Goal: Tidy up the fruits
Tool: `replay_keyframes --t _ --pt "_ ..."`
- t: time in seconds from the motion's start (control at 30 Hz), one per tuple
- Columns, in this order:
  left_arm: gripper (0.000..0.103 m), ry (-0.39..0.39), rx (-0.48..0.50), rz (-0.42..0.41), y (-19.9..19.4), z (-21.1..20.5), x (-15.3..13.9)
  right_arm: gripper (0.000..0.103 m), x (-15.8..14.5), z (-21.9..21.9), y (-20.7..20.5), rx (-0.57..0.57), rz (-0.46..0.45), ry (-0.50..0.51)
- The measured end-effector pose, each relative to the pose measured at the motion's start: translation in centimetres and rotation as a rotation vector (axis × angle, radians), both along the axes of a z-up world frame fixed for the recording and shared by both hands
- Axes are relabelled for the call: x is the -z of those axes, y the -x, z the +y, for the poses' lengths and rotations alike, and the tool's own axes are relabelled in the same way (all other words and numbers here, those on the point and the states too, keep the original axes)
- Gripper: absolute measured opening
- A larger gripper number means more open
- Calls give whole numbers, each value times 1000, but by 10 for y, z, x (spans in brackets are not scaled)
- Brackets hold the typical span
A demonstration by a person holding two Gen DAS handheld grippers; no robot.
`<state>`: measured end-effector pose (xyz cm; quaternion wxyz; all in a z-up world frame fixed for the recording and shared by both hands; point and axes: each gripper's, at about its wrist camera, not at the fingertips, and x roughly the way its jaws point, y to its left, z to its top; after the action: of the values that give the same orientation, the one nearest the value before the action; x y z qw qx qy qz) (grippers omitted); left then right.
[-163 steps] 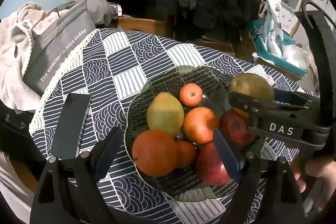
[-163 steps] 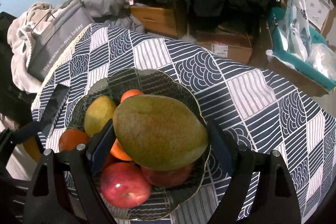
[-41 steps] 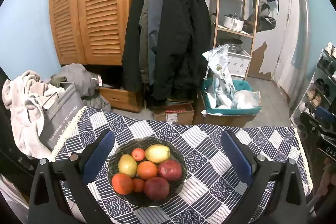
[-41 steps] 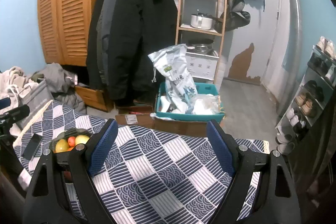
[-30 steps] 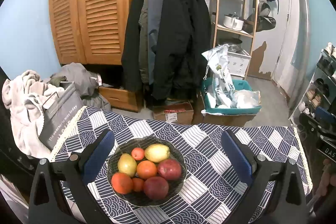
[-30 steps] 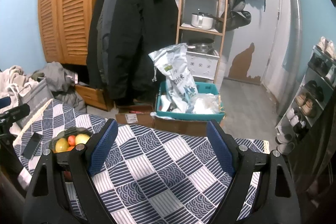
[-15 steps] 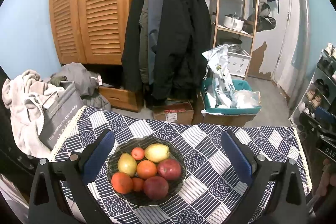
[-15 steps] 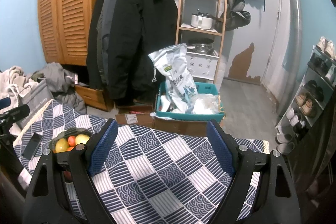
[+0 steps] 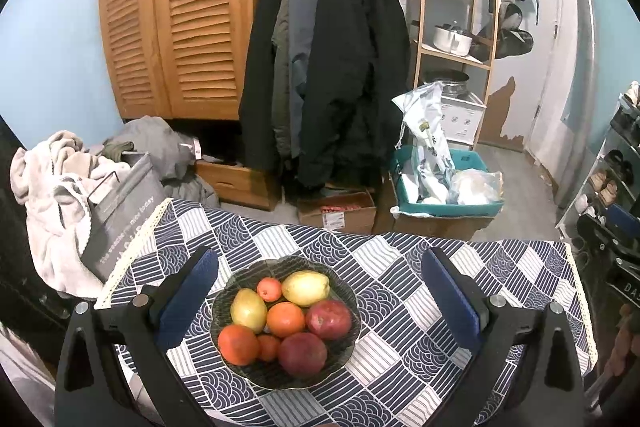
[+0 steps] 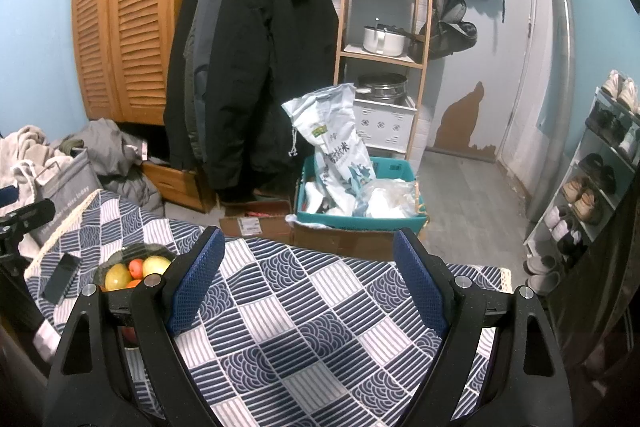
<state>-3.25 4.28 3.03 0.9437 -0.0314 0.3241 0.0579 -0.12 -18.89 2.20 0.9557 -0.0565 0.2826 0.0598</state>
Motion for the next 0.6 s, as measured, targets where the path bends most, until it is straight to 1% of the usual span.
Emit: replay_keyframes --t 0.6 --pt "102 -4 -9 -10 1 0 -3 85 0 -1 0 0 0 3"
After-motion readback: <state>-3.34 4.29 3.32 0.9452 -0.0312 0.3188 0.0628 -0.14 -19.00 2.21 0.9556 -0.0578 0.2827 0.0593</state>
